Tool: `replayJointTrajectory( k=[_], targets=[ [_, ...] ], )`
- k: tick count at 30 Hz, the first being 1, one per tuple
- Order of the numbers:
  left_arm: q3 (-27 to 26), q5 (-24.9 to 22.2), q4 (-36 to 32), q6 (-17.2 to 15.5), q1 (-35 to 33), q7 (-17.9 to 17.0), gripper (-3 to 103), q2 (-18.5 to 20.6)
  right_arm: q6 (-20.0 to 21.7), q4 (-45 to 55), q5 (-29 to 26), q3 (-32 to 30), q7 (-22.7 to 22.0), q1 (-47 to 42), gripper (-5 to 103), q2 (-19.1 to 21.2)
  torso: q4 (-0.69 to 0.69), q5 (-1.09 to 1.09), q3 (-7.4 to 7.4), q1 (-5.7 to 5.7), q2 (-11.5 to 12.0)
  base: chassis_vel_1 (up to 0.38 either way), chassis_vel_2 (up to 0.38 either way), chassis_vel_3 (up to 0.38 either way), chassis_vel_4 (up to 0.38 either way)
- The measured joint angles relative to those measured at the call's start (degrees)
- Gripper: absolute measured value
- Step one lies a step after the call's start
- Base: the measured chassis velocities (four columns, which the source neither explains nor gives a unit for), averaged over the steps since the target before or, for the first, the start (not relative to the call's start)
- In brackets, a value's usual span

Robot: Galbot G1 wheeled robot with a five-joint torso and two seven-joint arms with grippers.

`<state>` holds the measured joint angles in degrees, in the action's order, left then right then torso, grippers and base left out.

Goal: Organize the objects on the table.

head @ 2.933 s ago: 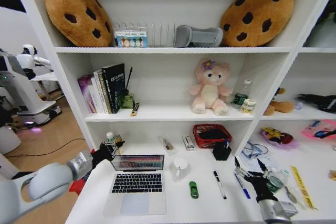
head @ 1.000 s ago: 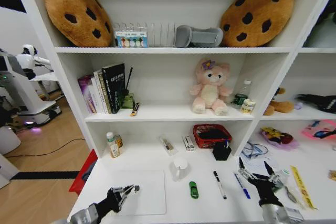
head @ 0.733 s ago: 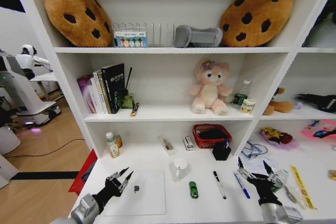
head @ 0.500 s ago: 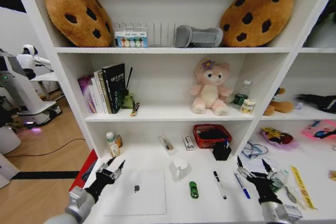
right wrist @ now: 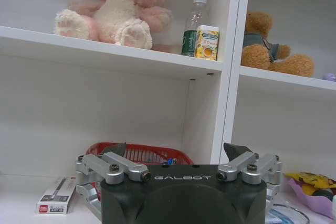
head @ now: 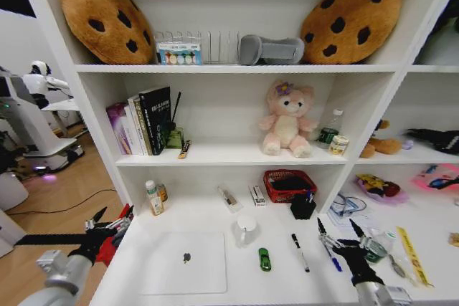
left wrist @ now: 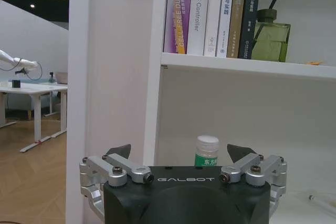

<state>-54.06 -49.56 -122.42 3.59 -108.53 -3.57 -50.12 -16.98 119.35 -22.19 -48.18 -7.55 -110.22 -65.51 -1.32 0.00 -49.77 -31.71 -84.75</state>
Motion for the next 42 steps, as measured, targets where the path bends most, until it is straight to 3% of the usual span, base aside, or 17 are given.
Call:
replayJointTrajectory(
  k=[5, 14, 33, 42],
  targets=[
    [0.15, 2.32, -0.57, 2.8, 0.05, 1.76, 100, -4.13, 0.15, -1.16, 0.8, 0.16, 0.0, 1.5, 100, 0.18, 0.03, 0.01, 0.0, 0.0, 0.0, 0.0, 0.0, 0.0, 0.0],
    [3.28, 5.24, 0.39, 4.31, 1.08, 2.03, 100, -5.83, 0.37, -1.54, 1.85, 0.49, -0.03, 1.85, 100, -0.17, 0.02, 0.0, 0.0, 0.0, 0.0, 0.0, 0.0, 0.0, 0.0],
    [4.38, 6.62, 0.06, 3.96, 1.54, 1.45, 100, -5.96, 0.57, -0.24, 3.99, 2.41, -0.01, 1.61, 100, -2.27, 0.02, 0.0, 0.0, 0.0, 0.0, 0.0, 0.0, 0.0, 0.0],
    [4.39, 6.62, 0.03, 3.92, 1.53, 1.4, 100, -5.92, -0.83, -1.89, 8.16, 8.21, 3.17, 1.32, 100, -4.98, 0.01, 0.0, 0.0, 0.0, 0.0, 0.0, 0.0, 0.0, 0.0]
  ],
)
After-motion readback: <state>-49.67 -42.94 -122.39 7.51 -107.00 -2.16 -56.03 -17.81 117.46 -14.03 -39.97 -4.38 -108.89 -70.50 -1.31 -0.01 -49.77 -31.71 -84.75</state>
